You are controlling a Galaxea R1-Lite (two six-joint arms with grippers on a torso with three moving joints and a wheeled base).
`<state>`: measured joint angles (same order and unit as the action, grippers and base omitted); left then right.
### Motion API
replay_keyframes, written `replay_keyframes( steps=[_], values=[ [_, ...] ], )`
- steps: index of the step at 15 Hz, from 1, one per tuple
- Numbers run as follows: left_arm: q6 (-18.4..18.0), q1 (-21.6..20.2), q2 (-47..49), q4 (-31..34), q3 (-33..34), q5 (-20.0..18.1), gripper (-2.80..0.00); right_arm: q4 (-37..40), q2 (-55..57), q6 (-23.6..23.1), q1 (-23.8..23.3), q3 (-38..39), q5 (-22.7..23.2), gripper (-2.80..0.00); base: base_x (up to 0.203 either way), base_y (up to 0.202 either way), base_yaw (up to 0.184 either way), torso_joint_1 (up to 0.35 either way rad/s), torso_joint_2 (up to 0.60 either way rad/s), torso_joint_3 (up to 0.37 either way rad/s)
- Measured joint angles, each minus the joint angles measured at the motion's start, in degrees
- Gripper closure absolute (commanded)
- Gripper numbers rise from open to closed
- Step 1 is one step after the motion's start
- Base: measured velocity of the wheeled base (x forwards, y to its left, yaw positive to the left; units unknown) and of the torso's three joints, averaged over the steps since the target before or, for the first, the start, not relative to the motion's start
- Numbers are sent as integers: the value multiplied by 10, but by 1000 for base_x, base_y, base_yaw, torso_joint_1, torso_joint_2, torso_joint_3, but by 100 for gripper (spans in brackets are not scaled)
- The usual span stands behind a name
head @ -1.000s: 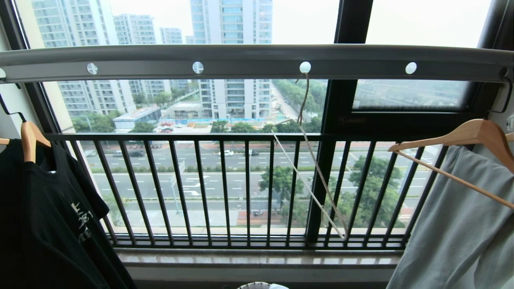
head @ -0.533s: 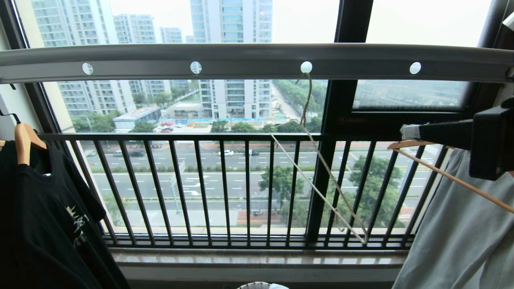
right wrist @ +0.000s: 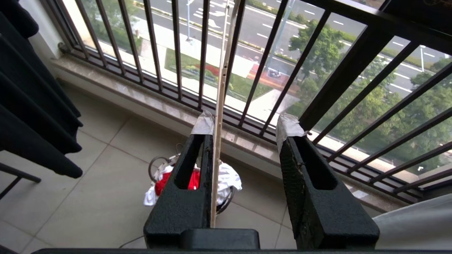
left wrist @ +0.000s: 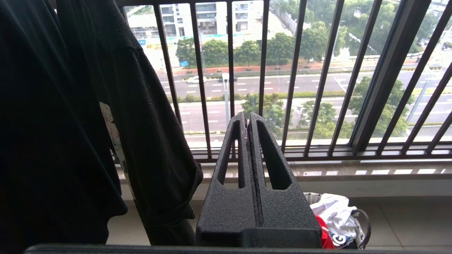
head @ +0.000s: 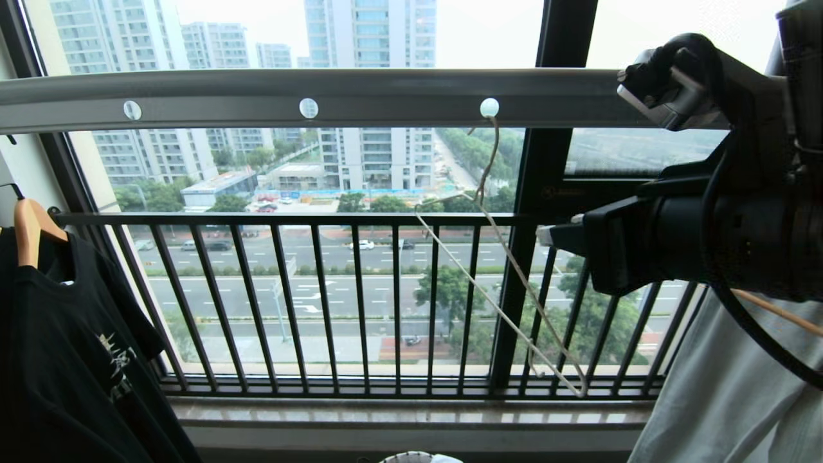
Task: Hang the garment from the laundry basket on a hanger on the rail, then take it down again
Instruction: Pick up the clothes rack on the clothesline
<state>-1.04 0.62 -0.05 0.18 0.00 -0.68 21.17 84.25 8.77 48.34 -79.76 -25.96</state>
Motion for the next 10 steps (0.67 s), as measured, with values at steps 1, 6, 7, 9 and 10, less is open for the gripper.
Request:
replay_keyframes(
  steps=[1, 6, 7, 9, 10],
  values=[
    [0, 0, 0, 0, 0, 0, 0, 3, 13, 0, 1, -3, 0, -280, 0, 0, 0, 0, 0, 0],
    [0, 0, 0, 0, 0, 0, 0, 1, 68, -2, -1, -18, 0, -280, 0, 0, 0, 0, 0, 0],
    [0, 0, 0, 0, 0, 0, 0, 1, 78, -3, -3, -20, 1, -280, 0, 0, 0, 0, 0, 0],
    [0, 0, 0, 0, 0, 0, 0, 1, 99, -14, -8, -23, 2, -280, 0, 0, 0, 0, 0, 0],
    [0, 0, 0, 0, 0, 0, 0, 2, 111, -22, -16, -26, 5, -280, 0, 0, 0, 0, 0, 0]
  ],
)
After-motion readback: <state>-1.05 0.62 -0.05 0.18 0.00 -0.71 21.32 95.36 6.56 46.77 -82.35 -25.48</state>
